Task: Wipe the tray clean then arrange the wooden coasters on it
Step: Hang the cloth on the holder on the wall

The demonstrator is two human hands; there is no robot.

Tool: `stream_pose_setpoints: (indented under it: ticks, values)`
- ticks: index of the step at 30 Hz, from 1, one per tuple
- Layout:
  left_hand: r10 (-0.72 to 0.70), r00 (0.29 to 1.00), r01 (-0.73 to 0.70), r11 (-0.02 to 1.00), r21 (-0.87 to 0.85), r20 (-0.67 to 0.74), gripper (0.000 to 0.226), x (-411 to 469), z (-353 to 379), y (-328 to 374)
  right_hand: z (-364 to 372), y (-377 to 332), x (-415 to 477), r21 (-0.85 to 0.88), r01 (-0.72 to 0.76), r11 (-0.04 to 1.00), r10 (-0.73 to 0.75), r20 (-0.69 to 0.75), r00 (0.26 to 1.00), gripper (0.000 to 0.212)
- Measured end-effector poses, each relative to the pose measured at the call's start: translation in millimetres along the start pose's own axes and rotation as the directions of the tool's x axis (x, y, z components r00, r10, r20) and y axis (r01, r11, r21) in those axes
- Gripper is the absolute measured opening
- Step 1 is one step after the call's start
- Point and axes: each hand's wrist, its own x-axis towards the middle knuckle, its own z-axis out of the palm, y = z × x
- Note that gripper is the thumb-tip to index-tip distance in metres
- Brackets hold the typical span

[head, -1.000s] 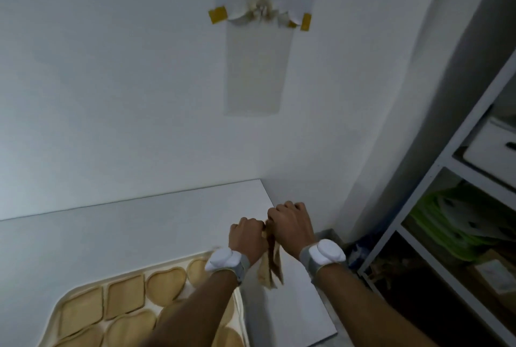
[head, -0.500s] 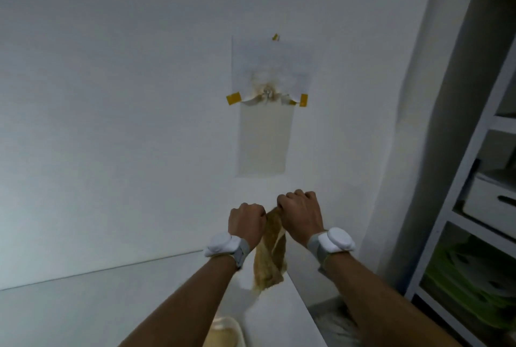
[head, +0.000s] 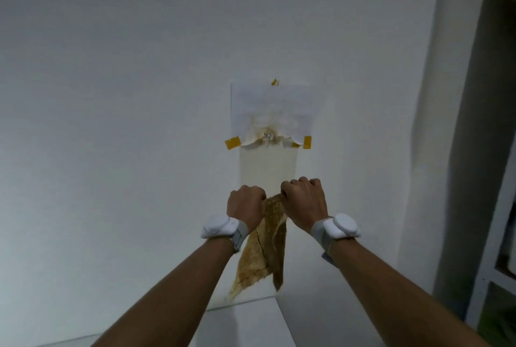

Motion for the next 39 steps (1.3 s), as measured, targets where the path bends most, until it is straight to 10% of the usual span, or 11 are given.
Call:
stream_pose_setpoints:
  ticks: [39]
  values:
    - [-0.123, 0.98, 0.156, 0.963, 0.221, -0.156, 0.022, 264.4, 54.9, -12.6, 129.2, 88.9, 238.0, 0.155, 0.033, 0.987, -0.019, -0.087, 0.996, 0.014]
